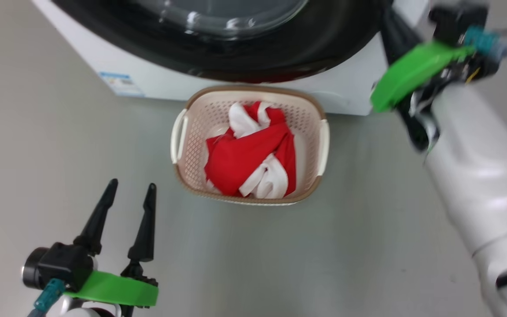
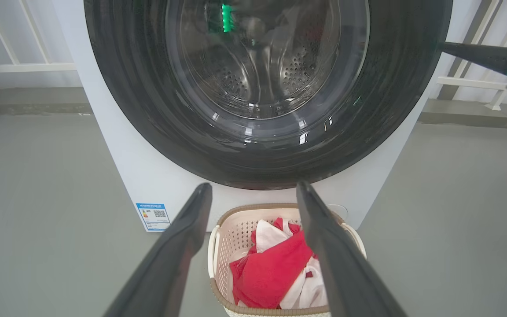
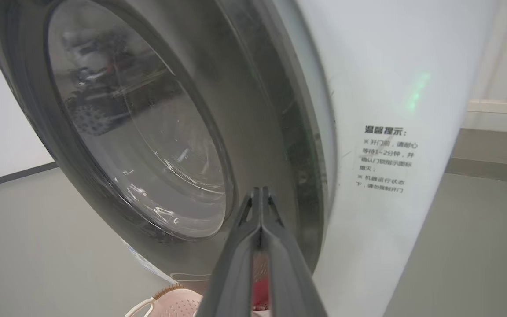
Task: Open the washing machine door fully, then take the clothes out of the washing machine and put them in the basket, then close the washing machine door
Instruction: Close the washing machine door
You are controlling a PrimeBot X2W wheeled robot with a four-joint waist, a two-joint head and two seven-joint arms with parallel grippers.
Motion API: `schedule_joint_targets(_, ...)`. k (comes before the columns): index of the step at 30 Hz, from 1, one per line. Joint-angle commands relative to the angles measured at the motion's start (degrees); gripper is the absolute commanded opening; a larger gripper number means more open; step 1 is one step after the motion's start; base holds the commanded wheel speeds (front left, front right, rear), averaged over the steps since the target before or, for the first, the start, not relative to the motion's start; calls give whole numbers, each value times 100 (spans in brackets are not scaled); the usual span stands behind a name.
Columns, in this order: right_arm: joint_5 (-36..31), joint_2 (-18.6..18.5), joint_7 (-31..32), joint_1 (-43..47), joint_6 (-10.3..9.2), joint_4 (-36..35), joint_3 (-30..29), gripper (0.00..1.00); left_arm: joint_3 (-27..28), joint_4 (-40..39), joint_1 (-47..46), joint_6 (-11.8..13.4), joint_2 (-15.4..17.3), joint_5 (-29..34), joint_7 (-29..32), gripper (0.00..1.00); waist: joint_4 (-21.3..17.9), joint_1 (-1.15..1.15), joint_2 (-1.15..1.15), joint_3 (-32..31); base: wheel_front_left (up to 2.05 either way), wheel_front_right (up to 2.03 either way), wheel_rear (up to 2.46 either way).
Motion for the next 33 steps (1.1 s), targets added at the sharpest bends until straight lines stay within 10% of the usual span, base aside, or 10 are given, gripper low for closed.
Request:
schedule_joint_targets(1,52,171,-36,191,-6,-208,76,70,245,-110,-29,-32,139,17,-68,100,-247,0,0,-231,0,0,0)
schedule_joint_targets(4,80,175,-36,663,-6,-580,79,100,318,-118,-5,-32,143,34,-68,100,-445,0,0,-410,0,0,0)
schedule_joint_targets(33,-669,-32,-36,4926,-6,-4412,-1346,100,837,-930,966,-32,79,-101,-68,100,-1488,0,0,-1811,0,0,0)
